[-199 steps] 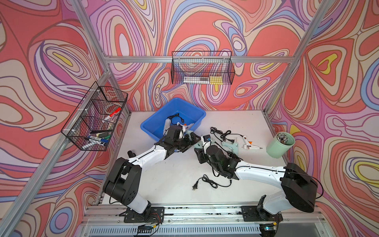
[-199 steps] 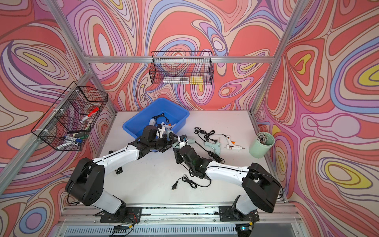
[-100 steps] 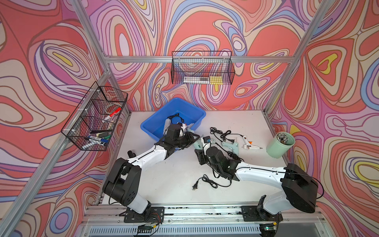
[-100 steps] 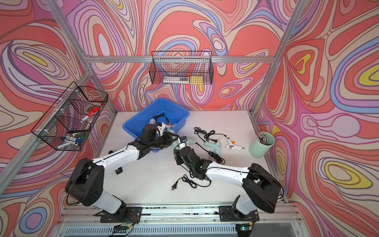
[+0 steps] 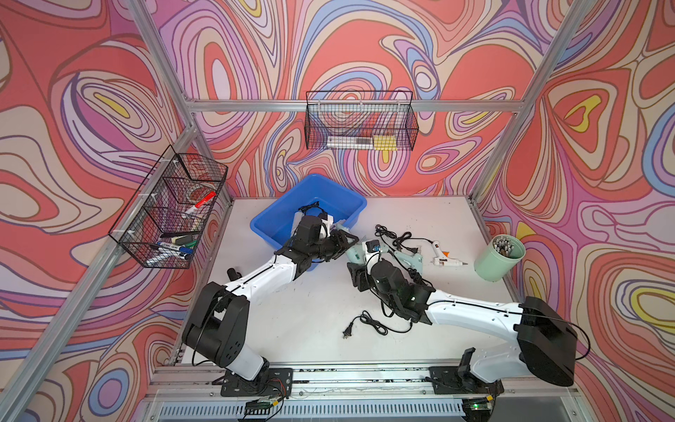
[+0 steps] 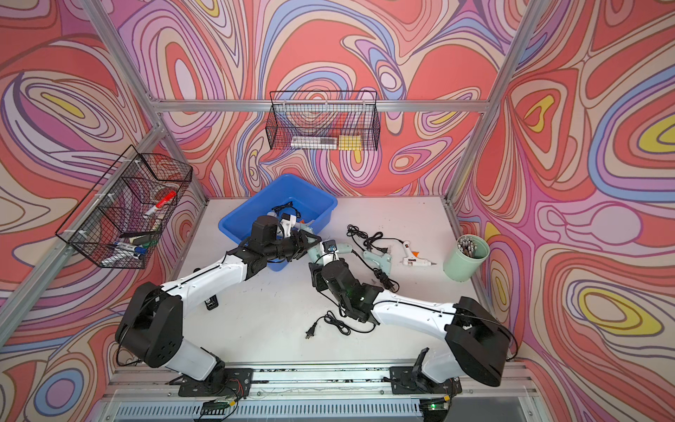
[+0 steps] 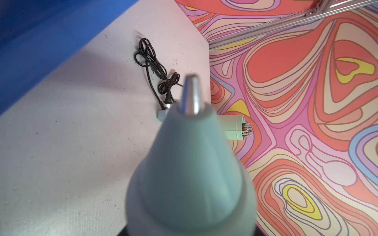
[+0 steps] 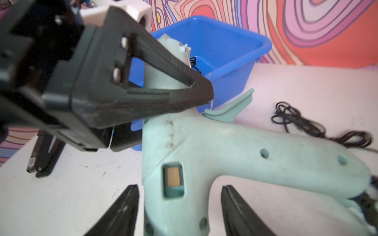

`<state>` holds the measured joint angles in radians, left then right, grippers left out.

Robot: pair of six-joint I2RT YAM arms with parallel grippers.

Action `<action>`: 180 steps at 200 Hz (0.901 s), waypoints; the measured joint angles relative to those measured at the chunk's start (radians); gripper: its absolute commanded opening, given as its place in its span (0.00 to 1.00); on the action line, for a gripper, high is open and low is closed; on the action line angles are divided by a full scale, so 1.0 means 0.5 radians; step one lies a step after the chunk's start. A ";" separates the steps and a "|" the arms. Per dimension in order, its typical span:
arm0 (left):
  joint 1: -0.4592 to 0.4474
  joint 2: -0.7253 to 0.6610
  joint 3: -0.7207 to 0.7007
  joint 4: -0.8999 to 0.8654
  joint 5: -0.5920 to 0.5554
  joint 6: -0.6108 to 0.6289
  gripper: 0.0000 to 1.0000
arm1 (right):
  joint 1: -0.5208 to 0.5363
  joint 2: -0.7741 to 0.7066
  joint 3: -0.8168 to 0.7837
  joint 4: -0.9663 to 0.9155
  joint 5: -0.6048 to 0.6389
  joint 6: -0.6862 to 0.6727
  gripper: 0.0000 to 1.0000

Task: Put the hot melt glue gun into the storage box
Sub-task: Pick up the hot melt adhesive gun from the center of the board.

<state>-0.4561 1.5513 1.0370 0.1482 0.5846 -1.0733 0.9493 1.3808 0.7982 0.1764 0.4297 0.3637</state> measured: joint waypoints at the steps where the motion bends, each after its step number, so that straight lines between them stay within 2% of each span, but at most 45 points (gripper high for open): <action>1: 0.001 -0.001 0.004 -0.001 0.001 0.000 0.00 | 0.000 -0.007 0.001 -0.001 0.002 0.006 0.89; 4: 0.002 -0.005 0.019 -0.006 0.008 0.002 0.00 | 0.002 -0.031 0.000 -0.006 0.011 -0.008 0.96; 8: 0.007 -0.011 0.038 -0.013 0.018 0.001 0.00 | 0.002 -0.072 0.000 -0.017 0.025 0.014 0.98; 95: 0.218 -0.208 0.361 -0.076 0.113 -0.048 0.00 | 0.006 -0.790 -0.052 -0.381 0.417 0.059 0.98; 130: 0.341 -0.208 0.475 -0.105 0.137 -0.067 0.00 | 0.006 -0.895 -0.052 -0.541 0.563 0.114 0.98; 180: 0.544 -0.208 0.647 -0.103 0.131 -0.086 0.00 | 0.006 -0.916 -0.070 -0.647 0.623 0.178 0.98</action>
<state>-0.1841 1.4475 1.3605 0.0967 0.6502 -1.1164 0.9524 0.9230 0.7631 -0.1471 0.7410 0.4526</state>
